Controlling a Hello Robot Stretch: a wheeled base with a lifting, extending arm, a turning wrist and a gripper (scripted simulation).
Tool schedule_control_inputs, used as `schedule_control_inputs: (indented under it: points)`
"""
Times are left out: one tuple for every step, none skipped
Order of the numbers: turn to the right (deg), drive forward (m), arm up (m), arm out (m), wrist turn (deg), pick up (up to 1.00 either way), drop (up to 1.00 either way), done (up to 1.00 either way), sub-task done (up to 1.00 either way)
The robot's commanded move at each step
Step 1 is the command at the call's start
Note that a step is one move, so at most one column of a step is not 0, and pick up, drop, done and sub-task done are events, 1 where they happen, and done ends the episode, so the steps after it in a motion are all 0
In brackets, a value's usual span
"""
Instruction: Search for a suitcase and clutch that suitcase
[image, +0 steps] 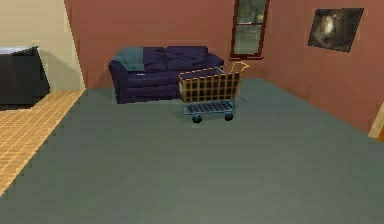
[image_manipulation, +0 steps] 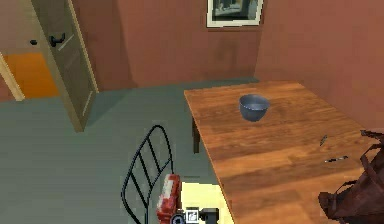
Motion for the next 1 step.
schedule_control_inputs:
  points:
    - [0.0,0.00,0.00,0.00,45.0,0.00,0.00,0.00,0.00]
